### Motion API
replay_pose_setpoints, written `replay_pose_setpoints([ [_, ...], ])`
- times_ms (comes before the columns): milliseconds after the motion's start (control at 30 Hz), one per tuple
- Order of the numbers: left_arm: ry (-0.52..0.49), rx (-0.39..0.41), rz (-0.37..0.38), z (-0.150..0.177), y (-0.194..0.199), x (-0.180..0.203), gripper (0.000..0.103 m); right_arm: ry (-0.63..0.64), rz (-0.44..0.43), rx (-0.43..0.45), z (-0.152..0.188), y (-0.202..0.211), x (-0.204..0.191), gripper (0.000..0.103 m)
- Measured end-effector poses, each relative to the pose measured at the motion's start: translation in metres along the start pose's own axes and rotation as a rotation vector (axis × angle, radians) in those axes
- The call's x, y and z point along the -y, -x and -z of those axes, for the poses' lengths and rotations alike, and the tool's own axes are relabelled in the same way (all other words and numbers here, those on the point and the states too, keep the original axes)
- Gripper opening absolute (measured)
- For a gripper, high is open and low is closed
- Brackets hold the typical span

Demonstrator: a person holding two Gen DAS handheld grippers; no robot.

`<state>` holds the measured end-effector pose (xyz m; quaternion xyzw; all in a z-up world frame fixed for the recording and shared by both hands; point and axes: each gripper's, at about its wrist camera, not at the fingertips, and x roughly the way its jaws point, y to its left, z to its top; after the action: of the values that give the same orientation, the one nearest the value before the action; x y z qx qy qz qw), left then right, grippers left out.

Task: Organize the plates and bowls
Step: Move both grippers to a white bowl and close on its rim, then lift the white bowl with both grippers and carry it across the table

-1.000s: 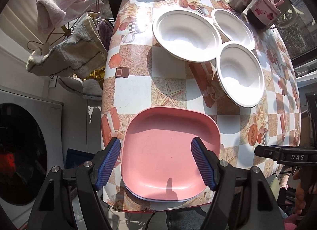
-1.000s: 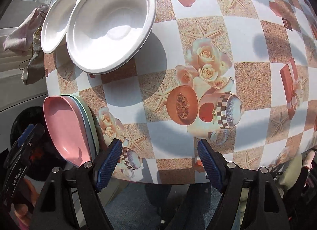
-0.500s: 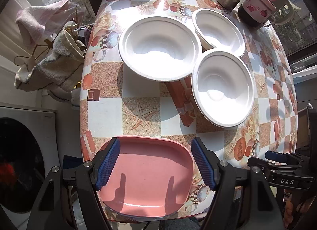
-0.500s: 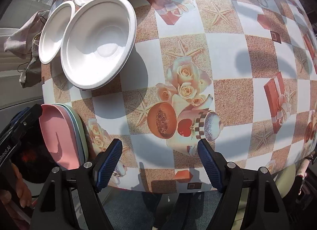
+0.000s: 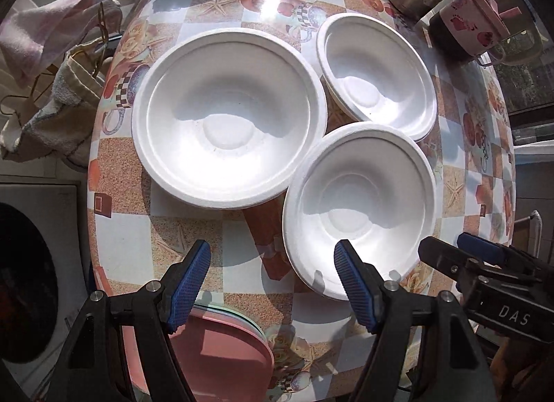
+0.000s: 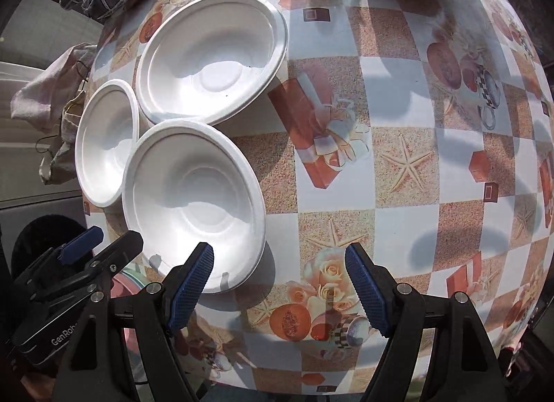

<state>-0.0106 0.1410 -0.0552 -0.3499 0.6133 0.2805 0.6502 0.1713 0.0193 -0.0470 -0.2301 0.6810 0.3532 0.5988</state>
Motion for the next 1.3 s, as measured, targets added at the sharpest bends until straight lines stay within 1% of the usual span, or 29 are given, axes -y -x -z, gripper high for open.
replay_pose_setpoints([
  [67, 0.023, -0.019, 0.003, -0.003, -0.007, 0.001, 0.077, 0.001, -0.007, -0.001, -0.009, 0.000, 0.002, 0.079],
  [167, 0.051, -0.040, 0.009, -0.007, -0.014, 0.001, 0.077, 0.023, -0.007, -0.006, -0.014, -0.009, -0.004, 0.079],
  [200, 0.056, -0.046, 0.005, -0.009, -0.017, 0.003, 0.077, 0.032, -0.005, -0.006, -0.015, -0.019, -0.011, 0.079],
  [300, 0.063, -0.053, -0.034, -0.011, -0.026, 0.005, 0.076, 0.049, 0.002, -0.010, -0.023, -0.028, -0.018, 0.079],
  [400, 0.082, -0.078, -0.041, -0.012, -0.034, 0.003, 0.075, 0.059, -0.010, -0.024, -0.027, -0.042, -0.030, 0.079],
  [433, 0.089, -0.083, -0.040, -0.012, -0.036, 0.003, 0.074, 0.062, -0.016, -0.028, -0.027, -0.044, -0.031, 0.079],
  [500, 0.097, -0.087, -0.047, -0.012, -0.039, 0.004, 0.066, 0.071, -0.020, -0.033, -0.029, -0.048, -0.033, 0.079],
  [533, 0.100, -0.090, -0.053, -0.011, -0.040, 0.005, 0.063, 0.076, -0.022, -0.035, -0.030, -0.050, -0.035, 0.076],
  [567, 0.101, -0.093, -0.053, -0.011, -0.042, 0.006, 0.058, 0.082, -0.025, -0.038, -0.031, -0.052, -0.038, 0.068],
  [600, 0.101, -0.097, -0.052, -0.010, -0.043, 0.007, 0.053, 0.085, -0.026, -0.042, -0.030, -0.054, -0.041, 0.064],
  [633, 0.100, -0.102, -0.053, -0.009, -0.045, 0.010, 0.050, 0.083, -0.034, -0.048, -0.030, -0.057, -0.044, 0.056],
  [667, 0.098, -0.107, -0.050, -0.008, -0.046, 0.012, 0.044, 0.079, -0.049, -0.055, -0.031, -0.061, -0.047, 0.045],
  [700, 0.095, -0.110, -0.047, -0.007, -0.048, 0.014, 0.038, 0.076, -0.063, -0.065, -0.030, -0.063, -0.048, 0.039],
  [733, 0.092, -0.111, -0.044, -0.006, -0.049, 0.017, 0.035, 0.070, -0.074, -0.074, -0.030, -0.065, -0.048, 0.030],
  [767, 0.088, -0.110, -0.042, -0.003, -0.050, 0.017, 0.030, 0.069, -0.074, -0.078, -0.029, -0.067, -0.049, 0.026],
  [833, 0.076, -0.102, -0.038, -0.003, -0.051, 0.019, 0.028, 0.072, -0.077, -0.083, -0.027, -0.070, -0.049, 0.016],
  [900, 0.052, -0.091, -0.050, -0.003, -0.050, 0.025, 0.028, 0.072, -0.079, -0.084, -0.025, -0.072, -0.048, 0.016],
  [1033, 0.001, -0.090, -0.074, -0.001, -0.050, 0.041, 0.028, 0.055, -0.092, -0.091, -0.012, -0.071, -0.030, 0.016],
  [1067, -0.019, -0.090, -0.081, -0.004, -0.054, 0.056, 0.028, 0.050, -0.094, -0.095, -0.007, -0.072, -0.025, 0.016],
  [1300, -0.174, -0.096, -0.099, 0.023, -0.061, 0.108, 0.028, -0.011, -0.097, -0.106, 0.023, -0.072, 0.009, 0.016],
])
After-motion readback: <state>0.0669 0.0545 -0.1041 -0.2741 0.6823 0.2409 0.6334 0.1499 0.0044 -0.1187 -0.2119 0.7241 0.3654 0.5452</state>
